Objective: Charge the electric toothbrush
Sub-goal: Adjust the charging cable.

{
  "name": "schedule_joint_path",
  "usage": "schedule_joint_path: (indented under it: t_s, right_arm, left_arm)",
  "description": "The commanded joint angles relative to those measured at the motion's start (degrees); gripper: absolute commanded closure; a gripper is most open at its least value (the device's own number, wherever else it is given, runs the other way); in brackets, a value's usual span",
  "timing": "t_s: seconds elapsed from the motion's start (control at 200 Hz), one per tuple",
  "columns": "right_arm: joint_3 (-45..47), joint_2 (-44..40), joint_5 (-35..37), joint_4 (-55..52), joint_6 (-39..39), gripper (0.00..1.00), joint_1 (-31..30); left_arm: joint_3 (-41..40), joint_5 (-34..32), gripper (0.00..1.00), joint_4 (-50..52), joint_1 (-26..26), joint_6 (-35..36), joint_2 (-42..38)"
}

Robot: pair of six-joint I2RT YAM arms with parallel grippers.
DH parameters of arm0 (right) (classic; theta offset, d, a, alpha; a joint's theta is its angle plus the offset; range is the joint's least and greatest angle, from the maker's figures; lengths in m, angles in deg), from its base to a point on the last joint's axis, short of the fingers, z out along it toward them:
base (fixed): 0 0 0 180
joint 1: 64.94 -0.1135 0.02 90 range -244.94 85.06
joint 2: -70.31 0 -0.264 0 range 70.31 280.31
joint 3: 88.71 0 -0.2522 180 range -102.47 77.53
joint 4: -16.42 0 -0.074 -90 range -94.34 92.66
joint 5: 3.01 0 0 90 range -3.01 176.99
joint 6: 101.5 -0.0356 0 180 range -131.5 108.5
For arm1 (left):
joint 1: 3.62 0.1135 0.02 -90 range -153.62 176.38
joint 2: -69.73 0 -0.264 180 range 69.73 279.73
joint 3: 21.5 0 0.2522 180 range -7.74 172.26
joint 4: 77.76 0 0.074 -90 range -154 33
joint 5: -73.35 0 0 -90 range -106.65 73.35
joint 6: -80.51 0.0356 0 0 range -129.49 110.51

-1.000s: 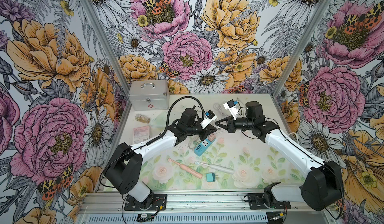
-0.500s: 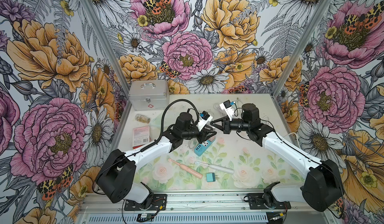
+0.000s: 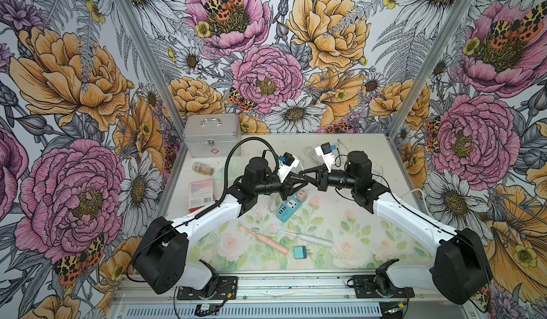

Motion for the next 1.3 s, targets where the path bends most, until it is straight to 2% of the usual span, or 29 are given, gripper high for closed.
schedule_joint_path:
  t_s: [0.0, 0.08, 0.14, 0.215, 0.29, 0.355, 0.42, 0.54, 0.841, 0.991, 1.296]
  right_arm:
    - [0.6, -1.1, -1.2, 3.0, -1.0, 1.0, -0.3]
    - [0.6, -1.3, -1.1, 3.0, -0.6, 1.0, -0.3]
    - [0.4, -1.3, -1.4, 2.7, -0.7, 1.0, -0.1]
    - [-0.3, -1.5, -1.4, 0.8, -0.1, 1.0, 0.5]
    - [-2.0, -1.9, -1.3, -4.1, 1.2, 0.85, 1.3]
    - [-4.6, -2.2, -0.5, -11.0, 3.4, 0.8, 1.8]
    - [-6.4, -1.5, -2.7, -14.5, 3.0, 0.76, 2.7]
    - [-8.8, 0.0, -5.2, -20.4, 3.8, 0.71, 3.1]
    - [-14.5, 2.1, -7.0, -34.4, 10.8, 0.73, 3.6]
    - [-15.2, 3.2, -8.8, -36.2, 12.4, 0.75, 3.2]
    - [-16.9, 4.5, -6.0, -40.0, 16.7, 0.75, 3.0]
  left_arm:
    - [1.4, -1.3, 0.85, -3.7, 0.6, -2.0, 0.3]
    - [1.4, -1.5, 0.9, -3.9, 0.5, -2.3, 0.6]
    - [1.2, -2.1, 1.0, -3.7, 0.6, -2.3, 0.8]
    - [1.6, -2.5, 1.0, -1.5, 0.7, -1.3, 1.0]
    - [2.4, -3.4, 1.0, 3.2, 0.5, 2.2, 1.1]
    - [3.9, -3.3, 1.0, 8.5, 0.0, 6.0, 1.6]
    - [5.7, -3.2, 1.0, 13.4, -0.5, 9.9, 2.2]
    - [7.3, -2.6, 1.0, 16.0, -1.1, 12.9, 2.4]
    - [9.7, -2.4, 1.0, 19.7, -0.9, 15.9, 2.9]
    - [10.4, -2.0, 1.0, 20.5, -1.0, 16.4, 3.3]
    - [12.0, -0.3, 1.0, 21.3, -1.3, 17.5, 4.1]
